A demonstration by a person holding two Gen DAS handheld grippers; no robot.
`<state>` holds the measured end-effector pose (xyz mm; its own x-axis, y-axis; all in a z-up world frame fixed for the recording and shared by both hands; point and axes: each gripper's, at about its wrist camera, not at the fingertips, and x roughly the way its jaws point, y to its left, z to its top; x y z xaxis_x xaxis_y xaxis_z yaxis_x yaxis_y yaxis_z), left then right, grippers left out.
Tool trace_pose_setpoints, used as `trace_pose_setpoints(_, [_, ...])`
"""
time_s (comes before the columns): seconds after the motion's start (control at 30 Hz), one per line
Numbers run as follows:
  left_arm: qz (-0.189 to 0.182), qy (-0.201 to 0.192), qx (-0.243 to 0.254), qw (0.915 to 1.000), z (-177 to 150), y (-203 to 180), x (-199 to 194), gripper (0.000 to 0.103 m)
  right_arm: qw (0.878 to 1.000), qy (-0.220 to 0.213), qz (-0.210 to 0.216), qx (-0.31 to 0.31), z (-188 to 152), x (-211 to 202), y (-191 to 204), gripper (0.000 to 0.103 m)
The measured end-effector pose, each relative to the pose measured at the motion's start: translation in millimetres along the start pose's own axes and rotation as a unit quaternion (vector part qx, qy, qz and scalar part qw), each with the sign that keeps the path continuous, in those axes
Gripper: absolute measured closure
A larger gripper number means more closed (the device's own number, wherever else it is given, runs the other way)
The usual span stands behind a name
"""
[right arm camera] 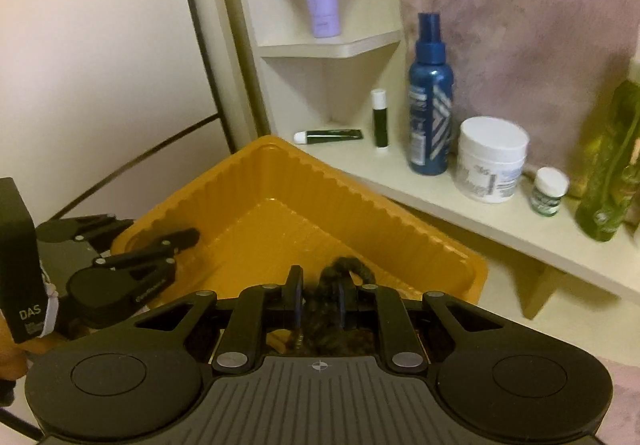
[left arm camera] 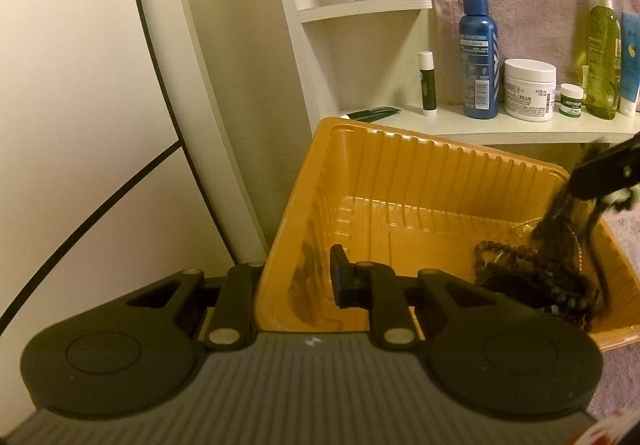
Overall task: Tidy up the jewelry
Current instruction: 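Lift the dark bead necklace into the orange tray and open the right tool, then lower the orange tray onto the bench and open the left tool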
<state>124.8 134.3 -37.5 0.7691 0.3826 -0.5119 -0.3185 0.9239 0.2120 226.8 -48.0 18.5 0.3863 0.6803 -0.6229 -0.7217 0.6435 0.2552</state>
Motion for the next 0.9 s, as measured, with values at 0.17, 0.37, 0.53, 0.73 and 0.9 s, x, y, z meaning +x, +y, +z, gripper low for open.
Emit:
trace_pose_setpoints(0.17, [-0.001, 0.002, -0.002, 1.0000, 0, 1, 2, 0.085, 1.000, 0.005, 0.000, 0.006, -1, 4, 1, 0.087])
trace_pose_setpoints(0.37, [0.000, 0.003, -0.002, 1.0000, 0, 1, 2, 0.085, 1.000, 0.010, -0.007, 0.009, -8, 2, -3, 0.078])
trace_pose_setpoints(0.53, [0.000, 0.004, -0.003, 1.0000, 0, 0, 3, 0.085, 1.000, 0.005, -0.017, 0.020, -14, -4, -9, 0.065])
trace_pose_setpoints(0.73, [0.001, 0.003, -0.002, 1.0000, 1, -1, 4, 0.085, 0.999, -0.005, -0.036, 0.039, -21, -15, -18, 0.053])
trace_pose_setpoints(0.9, [0.001, 0.003, -0.001, 1.0000, 1, -1, 4, 0.085, 0.997, -0.014, -0.052, 0.054, -27, -26, -28, 0.046])
